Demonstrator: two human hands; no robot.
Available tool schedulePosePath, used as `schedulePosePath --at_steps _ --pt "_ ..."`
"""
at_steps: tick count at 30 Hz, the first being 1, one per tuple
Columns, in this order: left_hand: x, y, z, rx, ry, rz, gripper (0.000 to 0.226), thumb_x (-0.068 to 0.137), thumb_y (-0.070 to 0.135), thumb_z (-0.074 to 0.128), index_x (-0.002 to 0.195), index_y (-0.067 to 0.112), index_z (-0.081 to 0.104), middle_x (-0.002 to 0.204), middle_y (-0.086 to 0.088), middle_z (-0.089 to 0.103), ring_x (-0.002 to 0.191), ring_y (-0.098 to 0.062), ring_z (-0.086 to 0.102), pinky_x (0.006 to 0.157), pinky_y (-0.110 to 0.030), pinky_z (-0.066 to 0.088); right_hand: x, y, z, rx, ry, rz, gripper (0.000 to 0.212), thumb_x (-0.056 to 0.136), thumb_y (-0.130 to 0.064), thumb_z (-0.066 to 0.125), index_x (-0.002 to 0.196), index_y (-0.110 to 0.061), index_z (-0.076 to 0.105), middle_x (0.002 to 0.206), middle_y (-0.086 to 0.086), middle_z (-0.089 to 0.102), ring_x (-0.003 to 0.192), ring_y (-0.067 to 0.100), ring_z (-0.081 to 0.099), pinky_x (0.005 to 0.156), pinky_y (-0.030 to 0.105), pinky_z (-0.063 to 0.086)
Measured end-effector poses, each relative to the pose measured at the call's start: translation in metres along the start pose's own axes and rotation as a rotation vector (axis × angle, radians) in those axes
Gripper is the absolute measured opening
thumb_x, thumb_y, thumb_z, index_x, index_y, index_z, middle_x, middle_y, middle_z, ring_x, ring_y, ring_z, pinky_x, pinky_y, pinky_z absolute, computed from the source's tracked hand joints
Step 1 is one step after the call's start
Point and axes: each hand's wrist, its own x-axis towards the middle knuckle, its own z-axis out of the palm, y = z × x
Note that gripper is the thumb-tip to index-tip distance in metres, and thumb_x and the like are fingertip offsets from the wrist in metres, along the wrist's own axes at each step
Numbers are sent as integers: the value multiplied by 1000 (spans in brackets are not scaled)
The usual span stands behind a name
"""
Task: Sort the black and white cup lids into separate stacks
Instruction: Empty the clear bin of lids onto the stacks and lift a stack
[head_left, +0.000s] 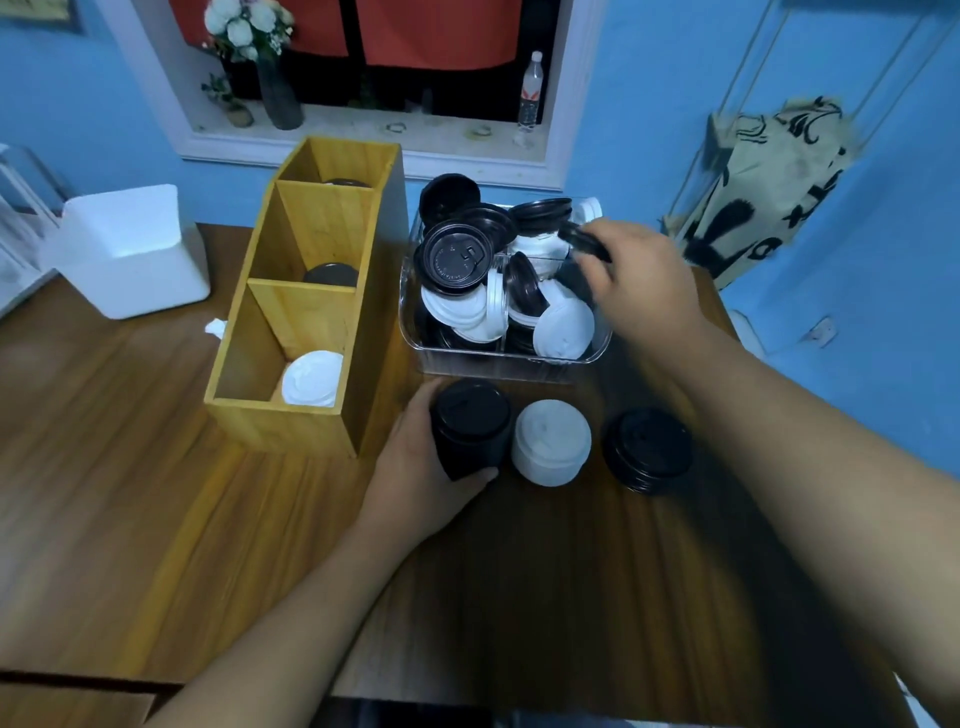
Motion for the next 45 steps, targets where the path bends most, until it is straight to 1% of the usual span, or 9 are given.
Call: schedulePosePath --at_steps 3,6,10,18,23,30,36,41,45 --pt "-1 0 0 12 2 4 111 62 41 97 142 52 21 134 31 37 129 8 33 107 -18 30 -55 -25 -31 393 -14 196 11 100 -31 59 103 -20 57 82 -11 59 74 7 56 62 23 42" --pt "1 -2 0 21 8 25 109 60 43 97 139 53 23 137 27 42 131 5 37 108 -20 33 -138 -38 -39 610 -343 240 16 96 -24 67 109 -33 61 98 -18 66 93 -11 60 74 5 45" --pt "4 -7 2 42 17 36 109 58 43 98 146 35 33 135 23 43 130 0 40 106 -19 33 -208 -30 -15 588 -797 340 21 96 -37 66 112 -50 60 107 -28 65 103 -8 61 83 22 57" --pt "4 -5 3 57 11 67 104 54 47 98 135 48 33 136 20 49 129 0 44 104 -18 35 -240 -25 -13 158 -472 334 67 84 -77 44 142 -43 45 129 -21 47 117 3 47 88 20 41" --pt "2 -2 1 62 14 86 103 57 46 97 133 52 28 135 22 48 128 1 43 105 -21 36 -252 -43 -4 -28 -555 338 92 73 -91 47 148 -42 30 133 -16 40 121 7 39 89 21 42" --pt "1 -3 1 49 6 79 105 57 43 98 142 37 37 137 17 49 132 -6 47 109 -29 41 -250 -43 -17 395 -641 304 96 80 -27 71 154 -50 14 157 -22 24 145 2 25 119 31 31" --pt "0 -1 2 64 3 53 106 59 43 98 144 34 35 129 28 38 125 5 39 106 -24 37 -256 -52 1 130 -399 321 93 74 -72 70 150 -32 34 138 -16 43 128 10 39 104 31 41" --pt "1 -5 3 40 -18 17 105 60 42 97 145 30 36 131 25 38 121 10 34 97 -7 27 -260 -53 11 355 -449 260 86 77 -32 77 151 -33 35 145 -20 39 139 1 32 115 39 38" --pt "1 -6 3 35 -46 13 107 62 41 96 147 31 31 146 8 46 133 -7 43 107 -23 34 -265 -56 16 351 -385 285 81 77 -47 78 148 -27 43 149 -13 42 142 5 32 117 31 33"
